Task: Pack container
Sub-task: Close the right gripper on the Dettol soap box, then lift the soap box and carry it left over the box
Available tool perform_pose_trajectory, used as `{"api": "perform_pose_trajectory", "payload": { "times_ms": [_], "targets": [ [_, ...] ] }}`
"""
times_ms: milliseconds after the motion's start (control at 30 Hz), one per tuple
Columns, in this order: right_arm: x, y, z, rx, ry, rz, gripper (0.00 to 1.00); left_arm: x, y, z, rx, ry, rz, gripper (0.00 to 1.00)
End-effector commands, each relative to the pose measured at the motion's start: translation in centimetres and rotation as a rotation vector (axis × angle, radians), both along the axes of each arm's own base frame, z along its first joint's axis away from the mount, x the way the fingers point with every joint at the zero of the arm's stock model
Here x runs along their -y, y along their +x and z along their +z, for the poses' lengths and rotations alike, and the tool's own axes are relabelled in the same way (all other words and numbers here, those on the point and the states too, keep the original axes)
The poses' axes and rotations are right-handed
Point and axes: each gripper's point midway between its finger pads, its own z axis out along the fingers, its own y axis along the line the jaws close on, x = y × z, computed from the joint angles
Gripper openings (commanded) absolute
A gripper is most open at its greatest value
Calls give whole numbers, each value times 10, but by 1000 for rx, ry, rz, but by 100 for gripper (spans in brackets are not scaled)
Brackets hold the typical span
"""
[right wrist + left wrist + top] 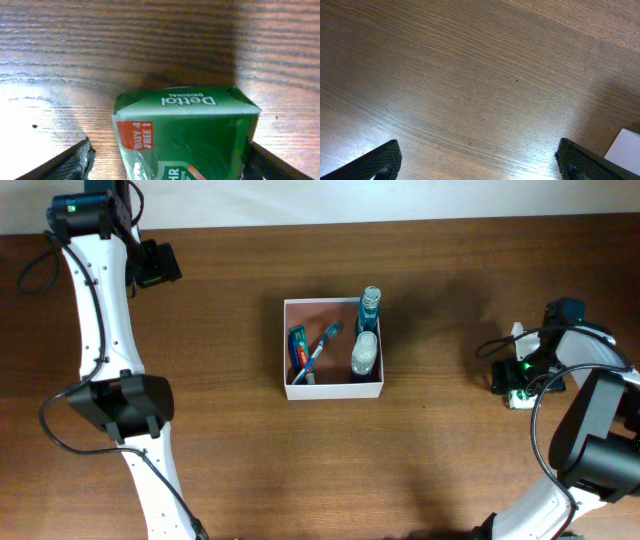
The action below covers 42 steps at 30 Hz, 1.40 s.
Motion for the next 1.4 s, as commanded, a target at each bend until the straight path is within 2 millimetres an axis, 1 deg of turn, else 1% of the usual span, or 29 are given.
{"api": "perform_pose_trajectory", "payload": {
  "times_ms": [0, 33, 100, 167, 233, 333, 500, 600, 667, 700, 767, 800, 900, 967, 1033, 1133, 1167, 1200, 1267, 1300, 1333, 1367],
  "targets": [
    [4, -5, -6, -45, -18, -6, 77, -3, -2, 22, 52, 17, -7, 99],
    [4, -3, -5, -42, -19, -6, 74, -3, -2, 22, 52, 17, -7, 99],
    [5, -1, -2, -39, -21, -6, 63, -3, -2, 22, 53, 17, -7, 99],
    [6, 1, 0, -35, -23, -6, 54, -3, -2, 22, 53, 17, -7, 99],
    [6, 1, 0, -33, -23, -6, 50, -3, -2, 22, 53, 17, -7, 100],
    [6, 1, 0, -34, -22, -7, 40, -3, -2, 22, 52, 17, -7, 99],
    [7, 2, 2, -32, -23, -15, 40, -3, -2, 22, 52, 17, -7, 99],
    [8, 9, 12, -20, -22, -31, 40, -3, -2, 22, 52, 17, -7, 100],
    [6, 17, 23, -3, -4, -30, 41, -3, -2, 22, 52, 17, -7, 100],
    [5, 23, 32, 12, 15, -29, 41, -3, -2, 22, 53, 17, -7, 100],
    [-1, 36, 52, 49, 64, -26, 41, -3, -2, 22, 52, 17, -7, 99],
    [-5, 44, 66, 76, 97, -24, 42, -3, -2, 22, 52, 17, -7, 99],
    [-22, 65, 109, 150, 179, 1, 41, -3, -2, 22, 52, 17, -7, 99],
    [-39, 79, 143, 203, 222, 36, 41, -3, -2, 22, 53, 17, -7, 100],
    [-54, 88, 170, 241, 235, 68, 41, -3, -2, 22, 52, 17, -7, 99],
    [-86, 102, 210, 301, 236, 105, 42, -3, -2, 22, 52, 17, -7, 99],
    [-98, 105, 220, 319, 237, 125, 41, -3, -2, 22, 52, 17, -7, 99],
    [-117, 110, 234, 347, 238, 164, 41, -3, -2, 22, 52, 17, -7, 99],
    [-142, 115, 250, 384, 242, 206, 41, -3, -2, 22, 52, 17, -7, 99],
    [-172, 120, 266, 423, 256, 239, 41, -3, -2, 22, 52, 17, -7, 100],
    [-192, 123, 273, 445, 271, 255, 41, -3, -2, 22, 52, 17, -7, 100],
    [-204, 124, 276, 455, 280, 266, 41, -3, -2, 22, 53, 17, -7, 99]
  ]
}}
